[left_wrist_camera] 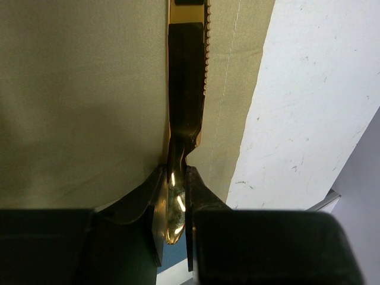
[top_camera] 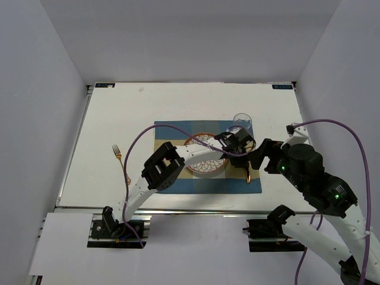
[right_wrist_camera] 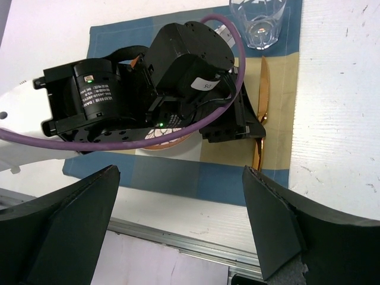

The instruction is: Set the dinner table for one person

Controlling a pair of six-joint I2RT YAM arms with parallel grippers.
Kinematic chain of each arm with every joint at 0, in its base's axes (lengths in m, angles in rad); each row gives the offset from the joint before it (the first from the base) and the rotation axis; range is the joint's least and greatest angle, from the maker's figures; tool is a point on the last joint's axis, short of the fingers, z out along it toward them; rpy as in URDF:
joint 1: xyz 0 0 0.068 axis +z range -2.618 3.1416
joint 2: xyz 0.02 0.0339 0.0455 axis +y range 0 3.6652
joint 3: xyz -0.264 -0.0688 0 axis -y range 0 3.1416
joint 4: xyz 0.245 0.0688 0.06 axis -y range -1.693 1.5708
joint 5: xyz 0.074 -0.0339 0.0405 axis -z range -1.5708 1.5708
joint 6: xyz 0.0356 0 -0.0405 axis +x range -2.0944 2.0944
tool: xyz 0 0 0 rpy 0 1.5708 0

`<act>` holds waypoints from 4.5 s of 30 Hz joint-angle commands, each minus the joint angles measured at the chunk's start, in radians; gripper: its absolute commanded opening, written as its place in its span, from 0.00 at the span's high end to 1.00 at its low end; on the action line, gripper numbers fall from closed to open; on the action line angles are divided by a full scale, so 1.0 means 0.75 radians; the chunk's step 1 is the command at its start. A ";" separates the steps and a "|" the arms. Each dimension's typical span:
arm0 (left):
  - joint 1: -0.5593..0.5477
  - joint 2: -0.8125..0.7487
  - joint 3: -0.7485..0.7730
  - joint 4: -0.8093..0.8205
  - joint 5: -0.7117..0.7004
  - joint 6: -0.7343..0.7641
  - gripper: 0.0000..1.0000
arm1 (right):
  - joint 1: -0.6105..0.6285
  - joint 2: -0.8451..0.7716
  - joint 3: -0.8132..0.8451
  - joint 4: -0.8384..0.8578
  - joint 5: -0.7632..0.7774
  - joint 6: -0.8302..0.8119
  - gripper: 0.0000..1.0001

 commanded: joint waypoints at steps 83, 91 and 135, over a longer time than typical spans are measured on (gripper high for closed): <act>1.568 -1.091 -1.498 -0.110 -0.158 0.556 0.16 | -0.002 0.025 -0.239 0.406 -0.320 -0.057 0.11; 1.568 -0.999 -1.502 -0.069 -0.132 0.552 0.89 | -0.004 0.015 -0.233 0.398 -0.302 -0.055 0.11; 0.738 -0.946 -1.134 -0.167 -0.009 0.973 1.00 | -0.002 -0.102 -0.338 0.357 -0.469 -0.200 0.11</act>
